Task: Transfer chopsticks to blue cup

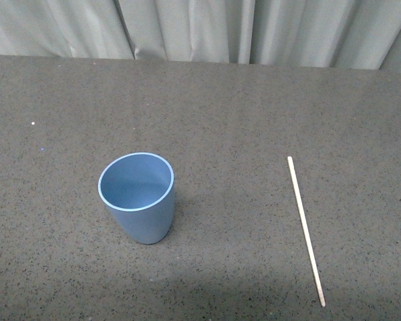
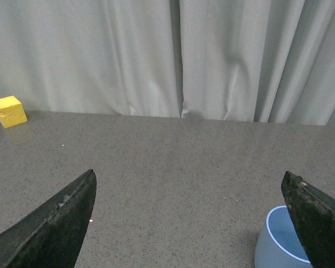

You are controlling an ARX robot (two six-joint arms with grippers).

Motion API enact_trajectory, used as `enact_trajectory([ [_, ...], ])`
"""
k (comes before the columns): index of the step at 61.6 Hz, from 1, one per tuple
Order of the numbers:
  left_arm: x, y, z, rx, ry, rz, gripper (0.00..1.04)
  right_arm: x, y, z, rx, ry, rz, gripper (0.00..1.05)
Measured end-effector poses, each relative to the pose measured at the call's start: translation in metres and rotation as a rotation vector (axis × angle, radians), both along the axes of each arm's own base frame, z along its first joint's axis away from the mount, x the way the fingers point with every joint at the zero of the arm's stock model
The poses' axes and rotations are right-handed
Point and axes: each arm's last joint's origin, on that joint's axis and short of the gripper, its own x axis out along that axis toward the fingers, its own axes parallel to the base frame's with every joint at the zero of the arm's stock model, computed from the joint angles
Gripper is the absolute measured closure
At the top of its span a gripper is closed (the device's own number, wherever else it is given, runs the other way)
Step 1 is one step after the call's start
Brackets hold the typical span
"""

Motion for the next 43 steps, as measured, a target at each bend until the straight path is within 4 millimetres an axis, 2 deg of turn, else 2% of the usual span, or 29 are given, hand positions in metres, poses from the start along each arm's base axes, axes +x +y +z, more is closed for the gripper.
enact_trajectory([
  [43,0.0000,0.0000,0.0000,0.000,0.000,0.000,0.07,0.0000,0.0000,0.0000,0.000,0.000,0.000,0.09],
])
